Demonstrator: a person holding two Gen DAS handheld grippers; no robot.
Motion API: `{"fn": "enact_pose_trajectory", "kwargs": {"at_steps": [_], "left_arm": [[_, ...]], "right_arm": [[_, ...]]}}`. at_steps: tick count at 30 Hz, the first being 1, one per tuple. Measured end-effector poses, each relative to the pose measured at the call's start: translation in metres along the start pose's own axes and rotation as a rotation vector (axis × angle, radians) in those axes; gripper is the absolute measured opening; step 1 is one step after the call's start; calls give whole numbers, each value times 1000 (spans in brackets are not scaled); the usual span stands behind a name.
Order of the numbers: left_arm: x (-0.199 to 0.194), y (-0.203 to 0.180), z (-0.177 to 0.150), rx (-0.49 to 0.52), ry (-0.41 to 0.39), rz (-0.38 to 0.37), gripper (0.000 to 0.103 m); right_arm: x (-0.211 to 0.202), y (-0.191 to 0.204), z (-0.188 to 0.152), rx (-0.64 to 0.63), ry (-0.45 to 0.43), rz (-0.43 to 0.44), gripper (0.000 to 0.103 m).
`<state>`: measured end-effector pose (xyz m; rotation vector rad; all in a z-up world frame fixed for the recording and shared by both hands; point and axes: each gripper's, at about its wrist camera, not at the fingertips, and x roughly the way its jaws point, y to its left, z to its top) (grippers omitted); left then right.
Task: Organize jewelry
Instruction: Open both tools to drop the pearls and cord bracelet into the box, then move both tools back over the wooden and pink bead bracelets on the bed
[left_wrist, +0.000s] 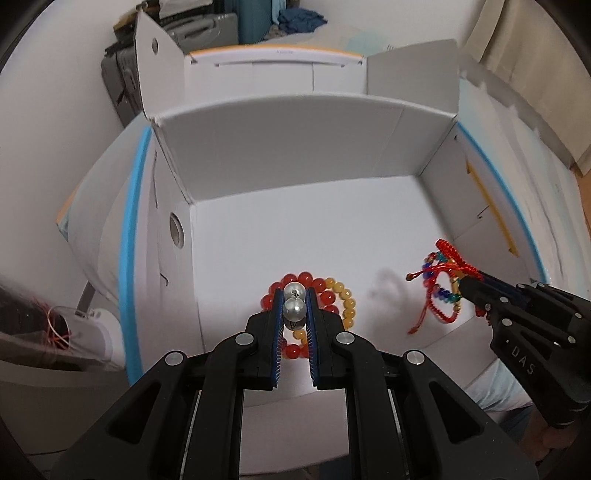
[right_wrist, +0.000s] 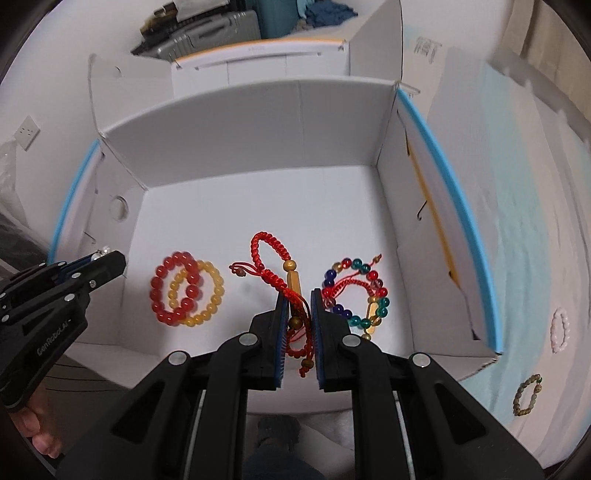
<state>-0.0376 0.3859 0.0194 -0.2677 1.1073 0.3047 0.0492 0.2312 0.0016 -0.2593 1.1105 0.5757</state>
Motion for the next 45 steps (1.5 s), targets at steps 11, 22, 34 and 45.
{"fn": "enact_pose_trajectory", "kwargs": {"at_steps": [11,22,34,45], "left_arm": [[21,4,-5,12,36,16,11],[0,3,-5,5,-22,54,42],[-39,-4,-4,-17,-113,75,83],[-65,-45,-6,18,-160,38,96]], "right_arm": [[17,3,-1,-5,22,-6,13],[0,4,-4,-15,-13,21,33],[-62,-9,-9,-24,-164,45,78],[-105,-46,-25,19,-251,6,90]]}}
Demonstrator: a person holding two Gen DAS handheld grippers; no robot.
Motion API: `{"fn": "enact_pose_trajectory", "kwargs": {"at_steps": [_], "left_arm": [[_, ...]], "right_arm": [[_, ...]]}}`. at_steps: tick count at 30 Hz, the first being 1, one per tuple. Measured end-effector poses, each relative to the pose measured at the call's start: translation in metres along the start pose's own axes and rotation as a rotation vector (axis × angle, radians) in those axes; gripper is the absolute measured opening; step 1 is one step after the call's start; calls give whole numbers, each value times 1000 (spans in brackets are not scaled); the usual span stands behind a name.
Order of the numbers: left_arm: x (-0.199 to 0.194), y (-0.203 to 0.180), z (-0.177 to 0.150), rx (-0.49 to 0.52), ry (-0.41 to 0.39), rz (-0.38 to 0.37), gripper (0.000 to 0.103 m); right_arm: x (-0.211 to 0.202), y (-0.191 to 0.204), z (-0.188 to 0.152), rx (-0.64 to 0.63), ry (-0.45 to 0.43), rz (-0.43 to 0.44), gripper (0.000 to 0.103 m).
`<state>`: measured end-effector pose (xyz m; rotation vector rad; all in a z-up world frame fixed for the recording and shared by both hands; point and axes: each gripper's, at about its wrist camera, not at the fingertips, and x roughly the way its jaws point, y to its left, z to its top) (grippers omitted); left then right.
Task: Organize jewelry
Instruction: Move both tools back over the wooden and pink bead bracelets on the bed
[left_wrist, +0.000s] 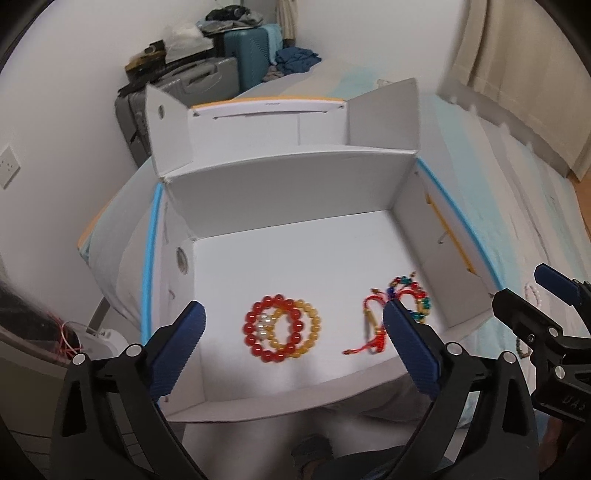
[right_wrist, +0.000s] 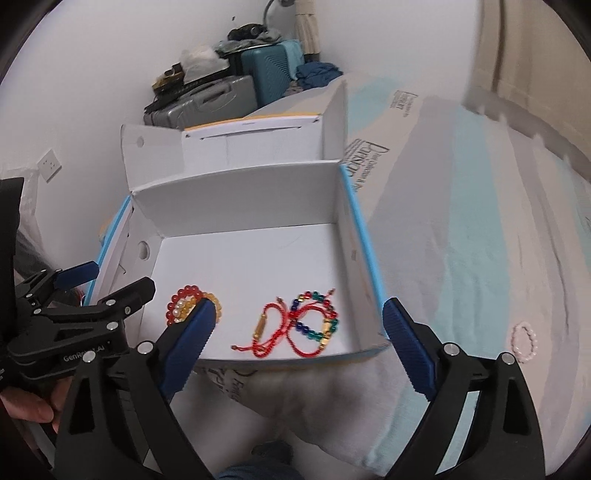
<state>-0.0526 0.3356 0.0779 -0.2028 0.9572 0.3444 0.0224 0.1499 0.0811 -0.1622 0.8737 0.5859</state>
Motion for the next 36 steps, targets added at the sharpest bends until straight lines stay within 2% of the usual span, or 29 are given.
{"fn": "enact_pose_trajectory", "kwargs": {"at_steps": [6,22,36], "left_arm": [[-8,-33,-1,44,-4,-17,97],[-15,-136,-9,169,-19,-108,97],[-2,-235,-31,297,2,-203,97]], "right_arm": [[-19,-29,-8,37,-20,-27,95],[-62,-127,-35,173,-39,-133,95],[-75,-220,-68,302,-15,-221,95]]}}
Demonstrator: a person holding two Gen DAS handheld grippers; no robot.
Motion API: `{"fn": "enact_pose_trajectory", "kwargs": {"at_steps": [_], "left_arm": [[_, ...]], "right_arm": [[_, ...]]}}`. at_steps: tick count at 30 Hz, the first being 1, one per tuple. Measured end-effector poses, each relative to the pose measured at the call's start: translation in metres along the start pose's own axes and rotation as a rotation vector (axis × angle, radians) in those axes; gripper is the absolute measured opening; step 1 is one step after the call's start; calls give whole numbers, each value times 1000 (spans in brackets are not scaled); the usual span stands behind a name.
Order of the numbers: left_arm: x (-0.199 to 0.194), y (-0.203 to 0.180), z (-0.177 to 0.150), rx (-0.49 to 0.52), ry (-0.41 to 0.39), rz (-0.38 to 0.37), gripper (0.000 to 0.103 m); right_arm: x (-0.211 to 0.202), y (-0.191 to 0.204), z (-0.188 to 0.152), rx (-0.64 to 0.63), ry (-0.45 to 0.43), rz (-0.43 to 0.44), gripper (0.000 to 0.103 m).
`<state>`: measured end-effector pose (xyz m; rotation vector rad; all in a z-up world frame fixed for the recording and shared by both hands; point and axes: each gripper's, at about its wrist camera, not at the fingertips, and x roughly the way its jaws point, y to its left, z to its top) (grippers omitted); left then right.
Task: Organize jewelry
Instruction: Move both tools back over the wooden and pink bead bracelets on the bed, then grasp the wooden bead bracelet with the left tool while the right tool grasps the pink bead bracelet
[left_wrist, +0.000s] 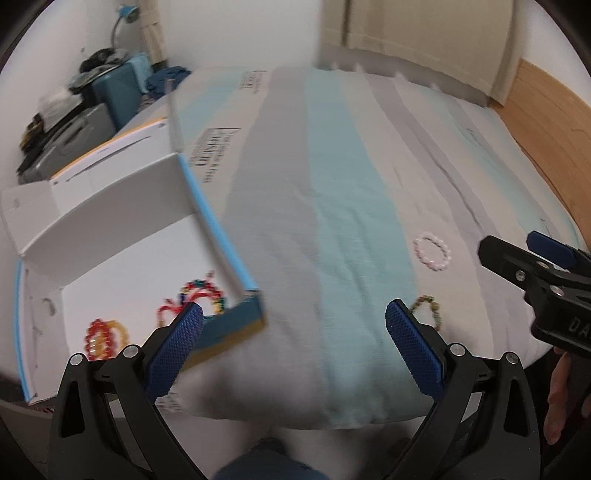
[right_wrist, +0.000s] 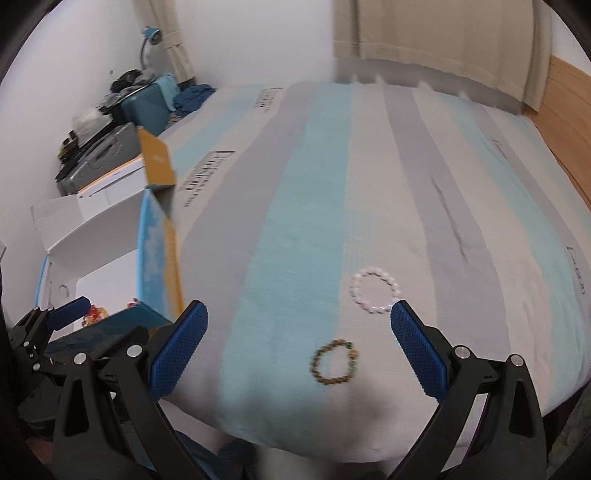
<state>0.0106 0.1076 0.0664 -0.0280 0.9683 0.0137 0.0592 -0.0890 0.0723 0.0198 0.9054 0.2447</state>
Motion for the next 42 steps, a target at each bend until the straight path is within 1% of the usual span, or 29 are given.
{"fn": "enact_pose_trajectory", "kwargs": {"at_steps": [6,8,10,13,17,19,26,29,31,32,33,35,39,40,42], "left_arm": [[26,-39,-1,48,7,-49,97],[43,-53,-6,71,26,-54,97],[60,-66,-13,93,40,-76,97],[83,-79,-22,119,63,-94,97],[107,-88,-29,121,82,-133,97],[116,-93,-30,130,89,-147,96],[146,-109,-29,166,117,-160,94],[161,-111,-31,151,146,-165,86],[169,-112,-34,147,163,-167,77],[173,-112,-36,149,167,-162,76],[175,-112,-38,153,160,-158,75],[175,-113,-41,162,149,-153,73],[173,-112,-44,172,140,-147,60],[173,-112,-44,171,141,-146,56],[173,-112,-44,167,143,-140,49]], "right_arm": [[18,-42,-4,35,31,-47,95],[27,-56,-5,50,46,-54,95],[39,-68,-6,64,65,-67,95],[55,-83,-9,76,86,-79,95],[83,-94,-13,87,120,-80,95],[96,-97,-14,88,136,-79,93],[138,-112,-13,111,185,-78,84],[151,-118,-15,131,202,-73,79],[159,-122,-18,158,208,-60,77],[162,-125,-19,172,209,-58,74],[167,-126,-22,193,213,-48,71],[175,-128,-27,209,221,-32,64],[179,-126,-30,209,202,-36,59],[179,-128,-31,210,200,-35,52],[180,-128,-30,213,202,-20,46]]}}
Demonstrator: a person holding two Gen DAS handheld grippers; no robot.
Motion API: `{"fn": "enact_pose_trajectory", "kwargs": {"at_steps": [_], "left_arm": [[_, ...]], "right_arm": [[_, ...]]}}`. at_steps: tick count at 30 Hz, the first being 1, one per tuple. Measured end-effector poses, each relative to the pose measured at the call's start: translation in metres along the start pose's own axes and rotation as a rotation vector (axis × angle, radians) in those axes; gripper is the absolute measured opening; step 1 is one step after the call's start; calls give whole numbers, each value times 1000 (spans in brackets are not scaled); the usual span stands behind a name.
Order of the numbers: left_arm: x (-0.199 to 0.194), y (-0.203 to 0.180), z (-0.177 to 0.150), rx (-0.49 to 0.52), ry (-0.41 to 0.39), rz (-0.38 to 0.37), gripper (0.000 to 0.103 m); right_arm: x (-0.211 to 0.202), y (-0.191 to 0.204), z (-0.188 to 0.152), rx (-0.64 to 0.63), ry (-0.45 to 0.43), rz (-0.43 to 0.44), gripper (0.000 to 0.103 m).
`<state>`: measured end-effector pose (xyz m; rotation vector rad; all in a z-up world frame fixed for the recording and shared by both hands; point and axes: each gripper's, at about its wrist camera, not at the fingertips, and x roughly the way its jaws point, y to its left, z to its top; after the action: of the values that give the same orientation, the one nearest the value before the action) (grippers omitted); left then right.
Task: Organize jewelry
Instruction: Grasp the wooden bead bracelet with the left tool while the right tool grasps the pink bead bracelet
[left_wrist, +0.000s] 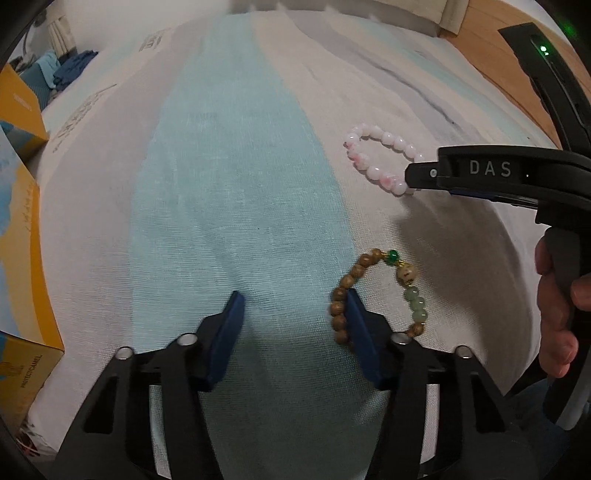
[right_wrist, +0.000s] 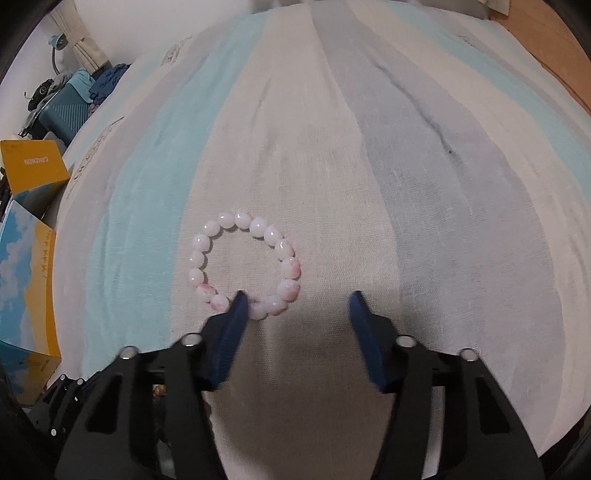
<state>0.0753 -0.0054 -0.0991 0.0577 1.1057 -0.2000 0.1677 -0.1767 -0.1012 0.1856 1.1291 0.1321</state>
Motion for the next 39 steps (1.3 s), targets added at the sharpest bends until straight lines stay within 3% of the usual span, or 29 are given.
{"fn": "enact_pose_trajectory", "kwargs": {"at_steps": [5,10,13,33,36,38,39], "left_arm": [[-3,0,-1,7,3,9,29],[-4,2,1,22,19,0,11],[-9,6,4,19,22,-8,7],[-61,2,26,10,-34,-41,7],[-67,3,24,10,-39,-40,7],[-70,4,21,12,-42,-39,7],[-71,5,19,11,-43,-39,7]], "right_arm": [[1,-1,1,6,7,38,25],[1,-1,3,28,6,68,17],[-3,-5,2,40,-12,75,0],[-38,-16,12,39,-46,76,0],[-25,-16,19,47,22,62,6],[-18,-14,23,44,31,45,30],[-14,-11,26,42,38,44,36]]}}
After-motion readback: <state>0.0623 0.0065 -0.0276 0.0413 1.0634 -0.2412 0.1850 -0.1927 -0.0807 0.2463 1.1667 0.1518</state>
